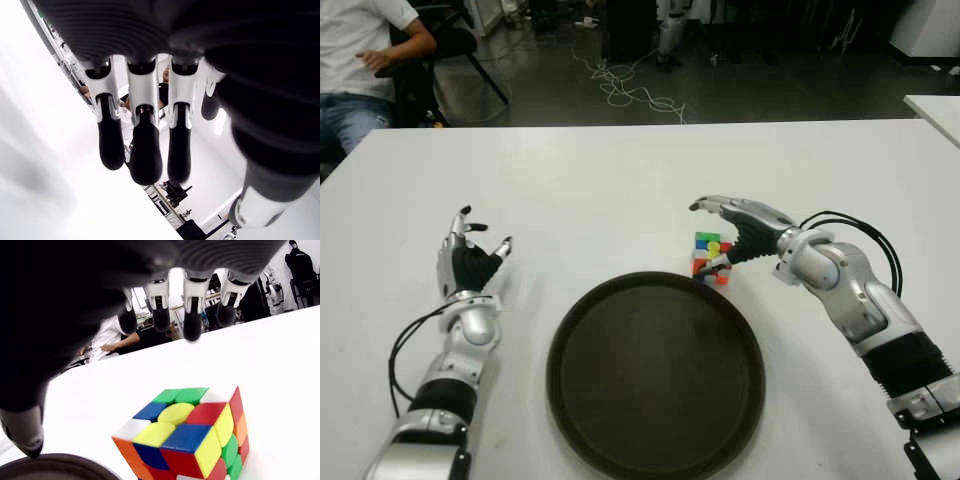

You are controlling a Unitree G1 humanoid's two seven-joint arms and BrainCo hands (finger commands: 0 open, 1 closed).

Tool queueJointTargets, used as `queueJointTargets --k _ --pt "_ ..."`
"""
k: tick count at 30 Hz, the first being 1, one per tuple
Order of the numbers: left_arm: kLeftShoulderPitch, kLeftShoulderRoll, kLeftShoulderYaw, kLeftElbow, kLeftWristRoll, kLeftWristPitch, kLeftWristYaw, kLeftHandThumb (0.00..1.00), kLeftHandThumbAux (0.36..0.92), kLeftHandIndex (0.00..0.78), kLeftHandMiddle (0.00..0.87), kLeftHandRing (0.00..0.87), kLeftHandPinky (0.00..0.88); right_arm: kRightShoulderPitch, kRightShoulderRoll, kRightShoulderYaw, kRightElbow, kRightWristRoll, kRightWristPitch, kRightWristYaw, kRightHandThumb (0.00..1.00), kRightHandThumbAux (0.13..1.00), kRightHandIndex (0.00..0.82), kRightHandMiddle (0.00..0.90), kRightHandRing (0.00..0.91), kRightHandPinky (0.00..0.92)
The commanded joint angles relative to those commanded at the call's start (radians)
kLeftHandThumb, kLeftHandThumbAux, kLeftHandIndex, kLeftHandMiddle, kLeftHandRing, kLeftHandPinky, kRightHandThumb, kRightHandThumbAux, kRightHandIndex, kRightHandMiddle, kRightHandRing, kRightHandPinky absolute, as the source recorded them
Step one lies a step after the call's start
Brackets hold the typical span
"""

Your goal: Pick up the Rubik's Cube and put it in the plate

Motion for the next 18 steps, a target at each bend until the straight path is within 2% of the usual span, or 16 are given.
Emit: queueJointTargets --k 2,3,5,8,9,12,16,18 --pt "0.001 0.000 0.001 -0.001 -0.002 0.001 -0.003 0.000 0.693 0.000 0.258 0.463 0.486 -0.003 -0.001 0.002 0.000 -0.004 0.004 0.004 0.000 0.578 0.000 0.242 0.333 0.286" --pt "0.001 0.000 0.001 -0.003 -0.003 0.000 -0.005 0.000 0.692 0.000 0.250 0.449 0.472 -0.004 0.000 0.002 0.001 -0.005 0.008 0.006 0.000 0.578 0.000 0.250 0.343 0.296" --pt "0.002 -0.001 0.002 -0.006 -0.006 -0.004 -0.008 0.000 0.709 0.000 0.358 0.570 0.612 -0.004 0.003 0.001 0.003 -0.004 0.013 0.004 0.000 0.601 0.000 0.360 0.493 0.436" --pt "0.003 -0.002 0.003 -0.008 -0.008 -0.006 -0.011 0.000 0.719 0.000 0.423 0.654 0.681 -0.004 0.007 -0.002 0.011 -0.001 0.011 -0.009 0.000 0.631 0.000 0.408 0.584 0.494" --pt "0.004 -0.002 0.004 -0.009 -0.008 -0.005 -0.011 0.000 0.724 0.000 0.420 0.665 0.686 -0.004 0.008 -0.003 0.015 0.000 0.008 -0.014 0.000 0.639 0.000 0.404 0.595 0.504" --pt "0.005 -0.002 0.004 -0.012 -0.007 -0.005 -0.009 0.000 0.731 0.000 0.419 0.676 0.692 -0.006 0.008 -0.005 0.020 0.001 0.007 -0.024 0.000 0.648 0.000 0.362 0.567 0.485" --pt "0.005 -0.002 0.003 -0.012 -0.006 -0.005 -0.007 0.000 0.739 0.000 0.451 0.689 0.703 -0.013 0.007 -0.002 0.025 -0.001 0.023 -0.018 0.000 0.642 0.000 0.234 0.410 0.357" --pt "0.005 -0.002 0.003 -0.012 -0.006 -0.005 -0.007 0.000 0.739 0.000 0.424 0.665 0.671 -0.016 0.008 -0.002 0.029 -0.001 0.031 -0.016 0.000 0.638 0.000 0.184 0.335 0.304"
